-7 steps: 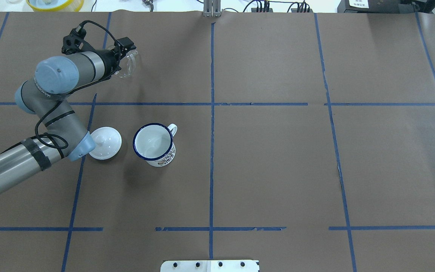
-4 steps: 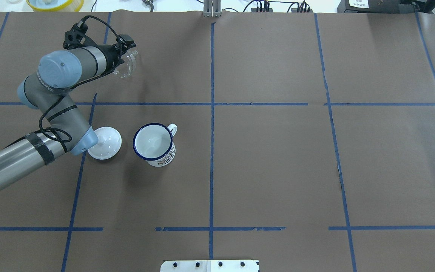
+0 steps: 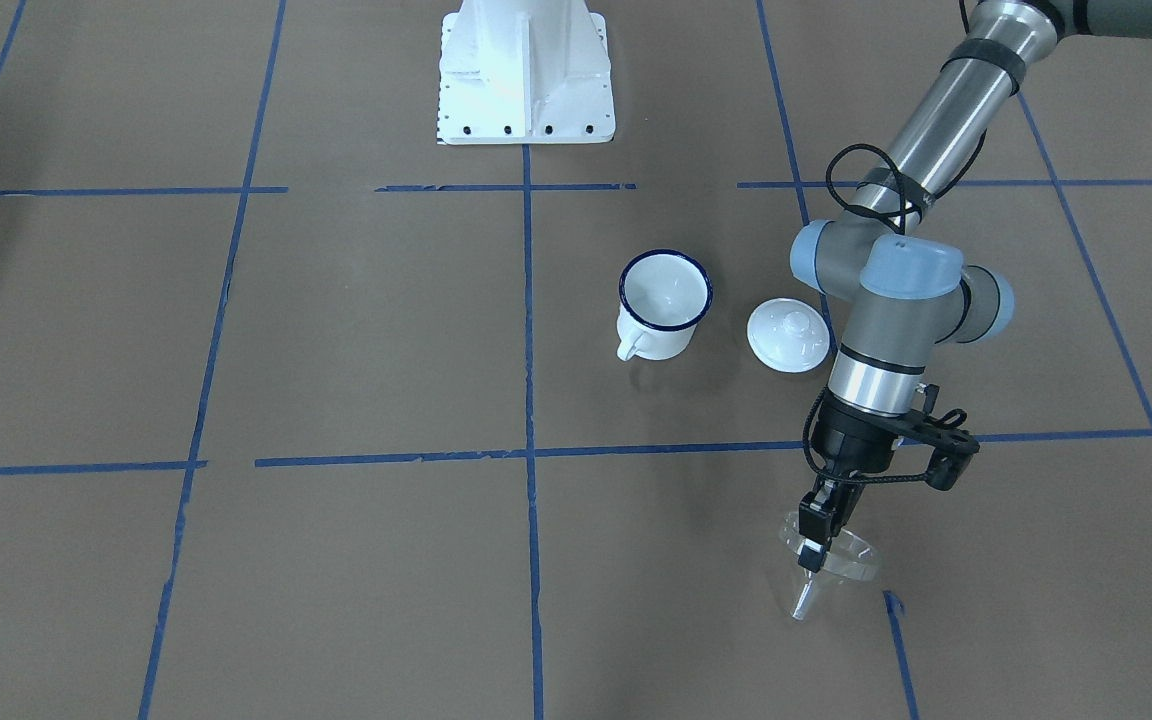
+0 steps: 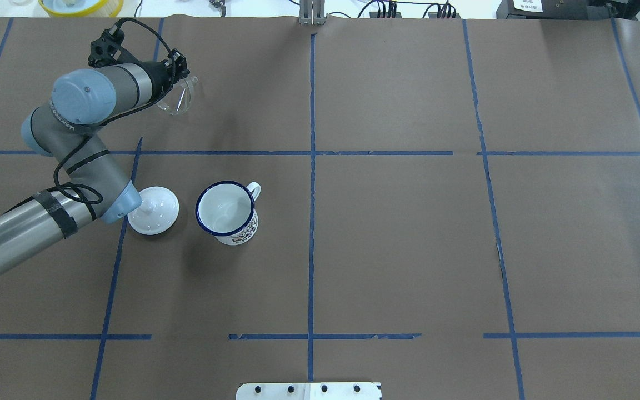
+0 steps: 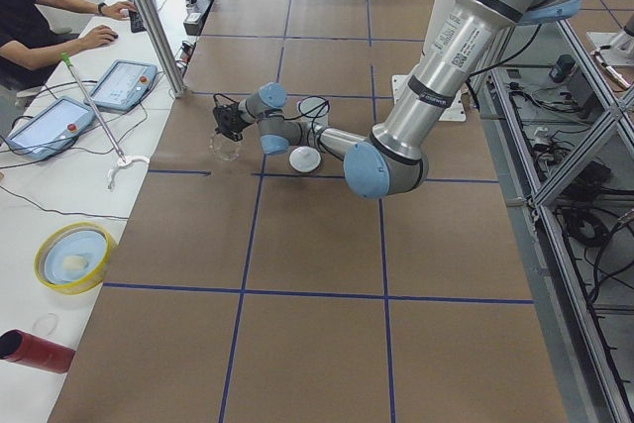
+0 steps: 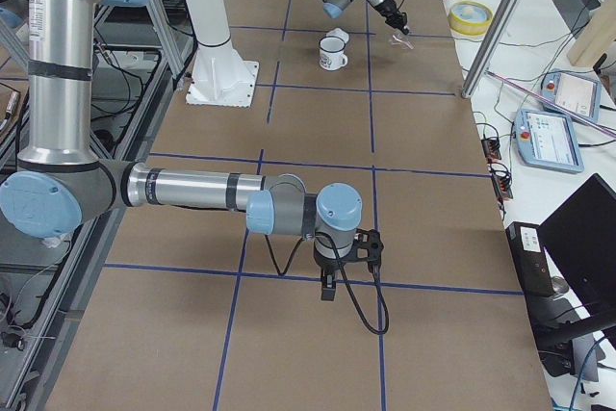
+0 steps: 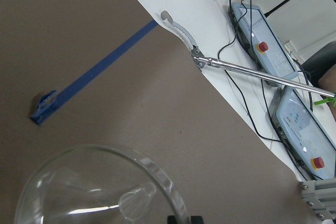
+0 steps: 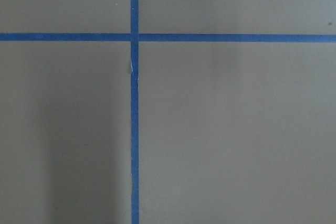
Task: Place funnel on cup
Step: 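Lift the funnel and carry it above the open mug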
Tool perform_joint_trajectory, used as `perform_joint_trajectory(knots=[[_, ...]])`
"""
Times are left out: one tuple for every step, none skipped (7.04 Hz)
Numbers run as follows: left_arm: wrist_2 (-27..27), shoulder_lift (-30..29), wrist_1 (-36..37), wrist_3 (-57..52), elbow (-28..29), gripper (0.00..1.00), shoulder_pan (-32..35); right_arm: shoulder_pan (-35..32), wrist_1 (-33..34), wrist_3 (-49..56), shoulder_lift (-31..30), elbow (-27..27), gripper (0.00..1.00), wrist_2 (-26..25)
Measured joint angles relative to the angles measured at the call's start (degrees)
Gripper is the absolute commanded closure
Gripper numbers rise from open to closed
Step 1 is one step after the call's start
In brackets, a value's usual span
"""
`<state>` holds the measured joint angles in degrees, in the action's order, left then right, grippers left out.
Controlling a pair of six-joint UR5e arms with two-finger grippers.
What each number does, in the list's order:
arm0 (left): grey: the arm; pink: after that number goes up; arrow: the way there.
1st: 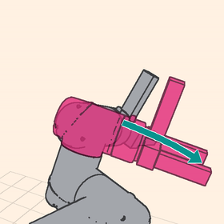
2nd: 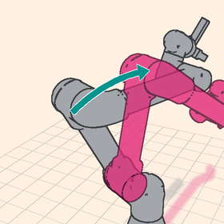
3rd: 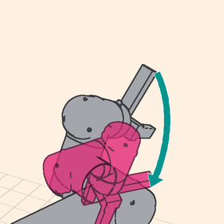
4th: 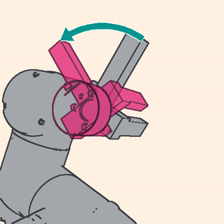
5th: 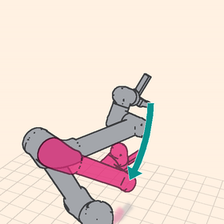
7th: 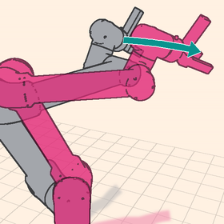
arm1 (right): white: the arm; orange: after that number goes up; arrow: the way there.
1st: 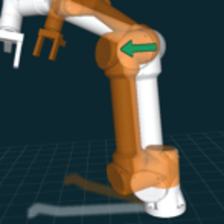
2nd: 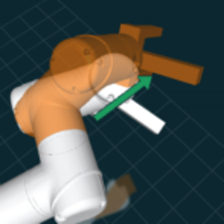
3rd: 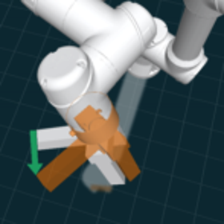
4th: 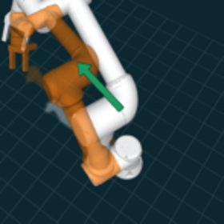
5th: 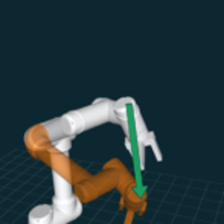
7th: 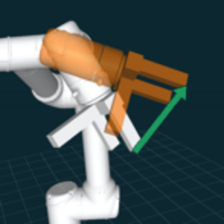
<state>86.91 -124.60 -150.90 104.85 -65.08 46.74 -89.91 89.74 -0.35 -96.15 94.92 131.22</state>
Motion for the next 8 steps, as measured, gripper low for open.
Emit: perform_joint_trajectory(knots=[[1.08,-0.28,-0.16,-0.03,-0.34,1.00,1.18,0.00,0.00,0.00,0.00,0.00,0.00,0.00],[3.70,-0.51,-0.60,-0.06,-1.06,1.00,3.20,0.00,0.00,0.00,0.00,-0.01,0.00,0.00],[6.38,-0.59,-0.99,-0.15,-2.40,1.00,5.19,0.00,0.00,0.00,0.00,-0.02,0.00,0.00],[9.39,-0.49,-0.70,-0.71,-4.68,1.00,6.75,0.00,0.00,0.00,0.00,-0.02,0.00,0.00],[13.84,-0.09,1.87,-1.97,-8.48,1.00,8.14,0.00,0.00,0.00,0.00,-0.02,0.00,0.00],[17.72,0.77,7.93,-4.38,-14.56,1.00,9.11,0.00,0.00,0.00,0.00,-0.05,0.00,0.00],[19.55,1.76,16.19,-8.35,-21.78,1.00,9.50,0.00,0.00,0.00,0.00,-0.06,0.00,0.00],[20.20,2.31,26.00,-13.45,-29.07,1.00,9.63,0.00,0.00,0.00,0.00,-0.05,0.00,0.00]])
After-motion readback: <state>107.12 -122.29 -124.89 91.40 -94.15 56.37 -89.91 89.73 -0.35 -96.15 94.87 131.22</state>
